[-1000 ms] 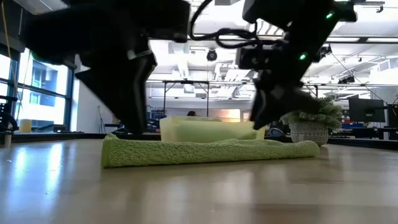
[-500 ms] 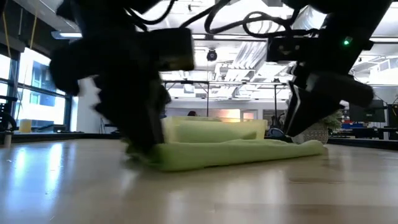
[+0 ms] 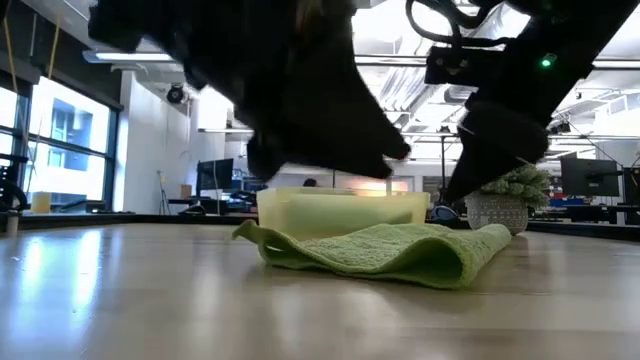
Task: Roll microfiber towels into tight, uniform cylinder then place into a basket
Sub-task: Fold the light green microfiber cloth
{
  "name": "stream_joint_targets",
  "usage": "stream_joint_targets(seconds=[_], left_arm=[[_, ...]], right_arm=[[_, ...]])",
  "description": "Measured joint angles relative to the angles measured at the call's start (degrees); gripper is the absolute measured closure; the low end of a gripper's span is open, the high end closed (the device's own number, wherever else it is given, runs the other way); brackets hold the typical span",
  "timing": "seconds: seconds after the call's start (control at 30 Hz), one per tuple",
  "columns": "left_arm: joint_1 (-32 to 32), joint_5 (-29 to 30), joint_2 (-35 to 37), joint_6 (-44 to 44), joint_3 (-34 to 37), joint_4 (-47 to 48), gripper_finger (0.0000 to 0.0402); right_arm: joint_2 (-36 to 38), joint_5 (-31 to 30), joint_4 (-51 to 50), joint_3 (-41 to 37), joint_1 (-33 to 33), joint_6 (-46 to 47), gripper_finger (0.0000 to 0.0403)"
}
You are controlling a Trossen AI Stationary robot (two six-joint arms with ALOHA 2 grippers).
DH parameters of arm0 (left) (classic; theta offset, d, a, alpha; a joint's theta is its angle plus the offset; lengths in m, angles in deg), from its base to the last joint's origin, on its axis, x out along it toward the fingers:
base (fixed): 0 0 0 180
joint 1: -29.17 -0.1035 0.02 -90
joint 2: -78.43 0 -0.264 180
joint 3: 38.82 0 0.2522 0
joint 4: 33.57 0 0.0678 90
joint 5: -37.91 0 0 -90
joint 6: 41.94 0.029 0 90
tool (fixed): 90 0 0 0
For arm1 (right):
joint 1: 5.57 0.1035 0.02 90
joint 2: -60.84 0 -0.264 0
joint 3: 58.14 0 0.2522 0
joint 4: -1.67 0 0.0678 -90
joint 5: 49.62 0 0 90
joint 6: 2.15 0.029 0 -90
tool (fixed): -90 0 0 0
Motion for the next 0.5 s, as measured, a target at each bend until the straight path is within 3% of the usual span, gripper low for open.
stream_joint_targets(seconds=[0.2,0.37,0.5], left_arm=[[-0.4,-0.6,5.2,8.3,-0.1,13.4,0.0282],[-1.6,-0.9,6.8,11.2,0.0,23.4,0.0282],[-2.9,-4.8,5.8,11.6,0.0,29.2,0.0282]], right_arm=[[-0.3,-0.5,2.4,0.0,-0.2,7.3,0.0265],[-3.0,-2.3,9.3,0.0,0.2,4.1,0.0265],[-5.9,0.3,13.5,0.0,0.2,1.3,0.0265]])
